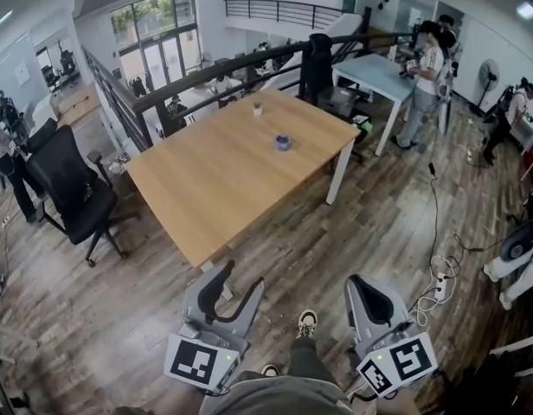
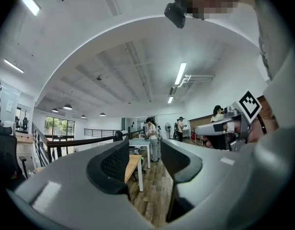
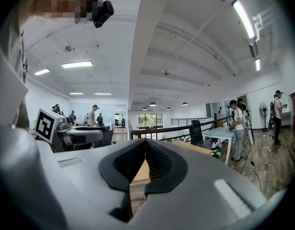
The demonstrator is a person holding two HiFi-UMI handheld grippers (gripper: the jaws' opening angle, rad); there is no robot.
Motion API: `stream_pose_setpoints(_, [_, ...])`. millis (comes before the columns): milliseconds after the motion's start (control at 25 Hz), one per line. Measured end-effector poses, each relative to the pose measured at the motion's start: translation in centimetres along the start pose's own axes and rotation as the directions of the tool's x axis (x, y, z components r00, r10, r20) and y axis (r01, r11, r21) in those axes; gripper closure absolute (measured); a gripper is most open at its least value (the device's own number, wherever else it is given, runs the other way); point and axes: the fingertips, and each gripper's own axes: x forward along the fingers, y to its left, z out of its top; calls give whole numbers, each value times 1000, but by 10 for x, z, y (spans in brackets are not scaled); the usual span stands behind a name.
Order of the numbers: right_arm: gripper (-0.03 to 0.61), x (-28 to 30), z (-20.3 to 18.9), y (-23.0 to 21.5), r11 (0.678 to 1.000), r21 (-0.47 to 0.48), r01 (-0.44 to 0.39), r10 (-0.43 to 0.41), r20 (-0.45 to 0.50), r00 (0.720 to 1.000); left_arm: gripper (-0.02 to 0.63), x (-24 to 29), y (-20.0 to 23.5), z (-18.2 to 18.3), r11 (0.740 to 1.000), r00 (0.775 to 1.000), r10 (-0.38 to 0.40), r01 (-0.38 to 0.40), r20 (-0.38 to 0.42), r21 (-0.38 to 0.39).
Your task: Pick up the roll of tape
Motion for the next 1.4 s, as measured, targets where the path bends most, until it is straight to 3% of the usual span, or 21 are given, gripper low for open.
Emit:
stream_pose_setpoints(520, [568, 103, -2, -115, 999, 33, -28, 28, -24, 999, 407, 142, 33, -18, 999, 999, 25, -23, -47, 34])
stream_pose_setpoints(960, [568, 190, 21, -240, 990, 71, -119, 118, 14, 993, 407, 300, 45, -15, 996, 995, 82, -81, -53, 28])
stream_pose_setpoints(1400, [568, 224, 11, -295, 989, 57, -135, 136, -18, 991, 407, 364, 54, -23, 995, 993, 103, -101, -61, 22])
